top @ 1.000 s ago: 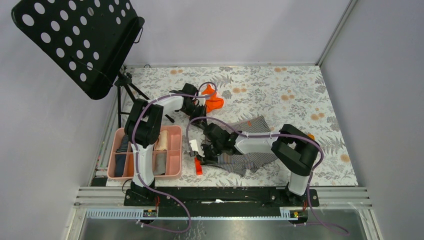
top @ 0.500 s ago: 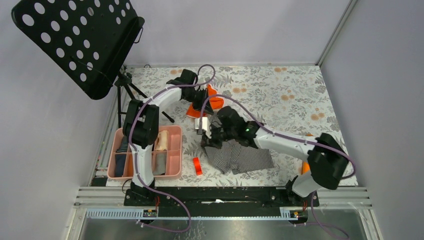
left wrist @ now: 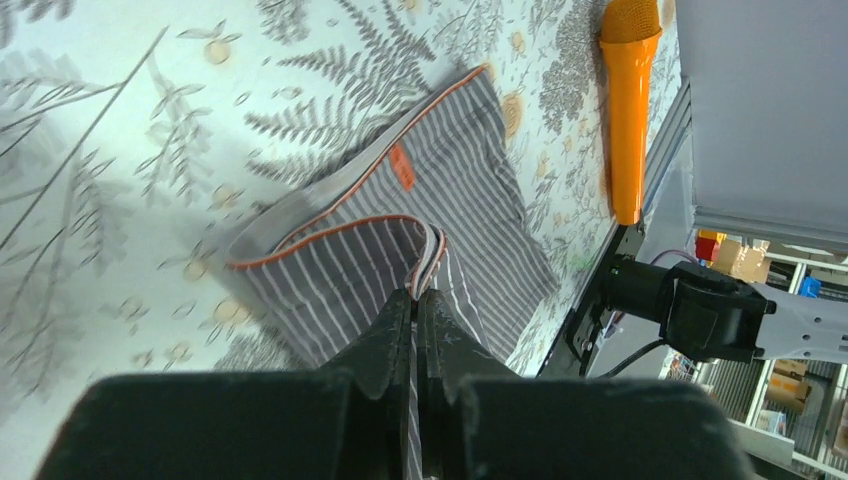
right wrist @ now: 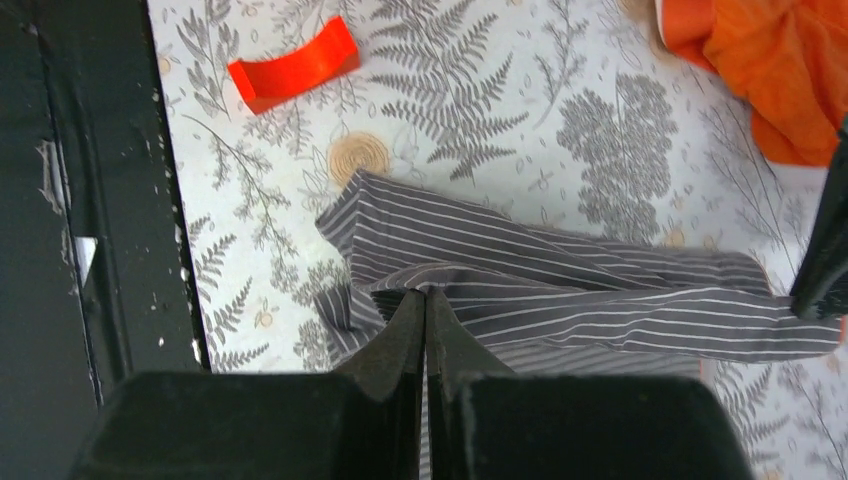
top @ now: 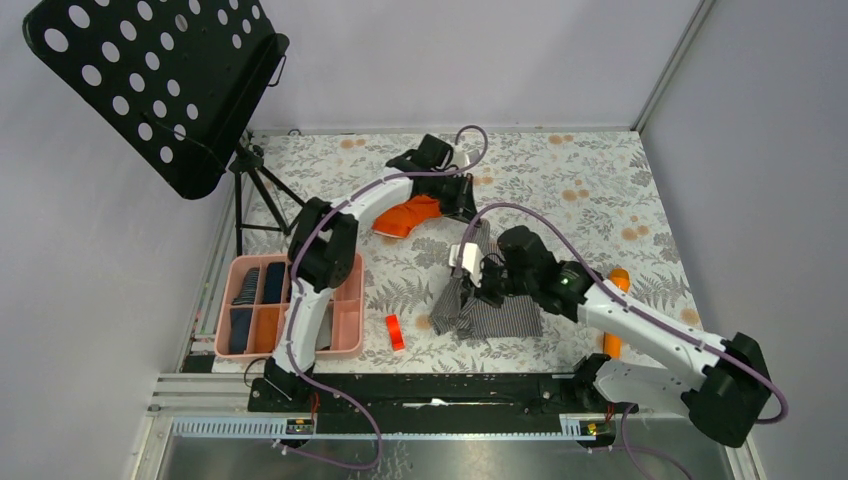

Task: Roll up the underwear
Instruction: Fold the underwear at the center of the board.

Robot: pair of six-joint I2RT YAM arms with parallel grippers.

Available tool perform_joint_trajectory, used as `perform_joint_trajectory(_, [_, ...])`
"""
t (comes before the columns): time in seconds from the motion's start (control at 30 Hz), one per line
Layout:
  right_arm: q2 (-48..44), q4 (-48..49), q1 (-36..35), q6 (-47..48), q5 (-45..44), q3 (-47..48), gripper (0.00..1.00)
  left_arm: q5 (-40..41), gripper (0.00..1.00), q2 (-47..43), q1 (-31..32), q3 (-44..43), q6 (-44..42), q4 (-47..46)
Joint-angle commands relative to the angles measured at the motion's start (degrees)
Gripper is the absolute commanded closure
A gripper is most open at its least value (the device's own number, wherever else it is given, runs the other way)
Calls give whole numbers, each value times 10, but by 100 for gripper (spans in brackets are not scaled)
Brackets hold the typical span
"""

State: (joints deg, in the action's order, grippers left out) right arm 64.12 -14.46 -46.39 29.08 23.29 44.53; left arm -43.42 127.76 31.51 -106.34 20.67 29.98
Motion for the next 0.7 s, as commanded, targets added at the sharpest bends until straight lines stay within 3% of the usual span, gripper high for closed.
perform_joint_trajectory(0.0, [-56, -76, 23, 25, -38, -9, 100, -24, 100, 28, 25, -71, 31, -40])
perform_joint_trajectory(0.23, [-114, -155, 65, 52, -51, -23, 100, -26, 100, 77, 57, -120, 59, -68])
perform_joint_trajectory(0.67, [-167, -219, 88, 73, -93, -59, 100, -17, 100, 131, 80, -149, 68, -96])
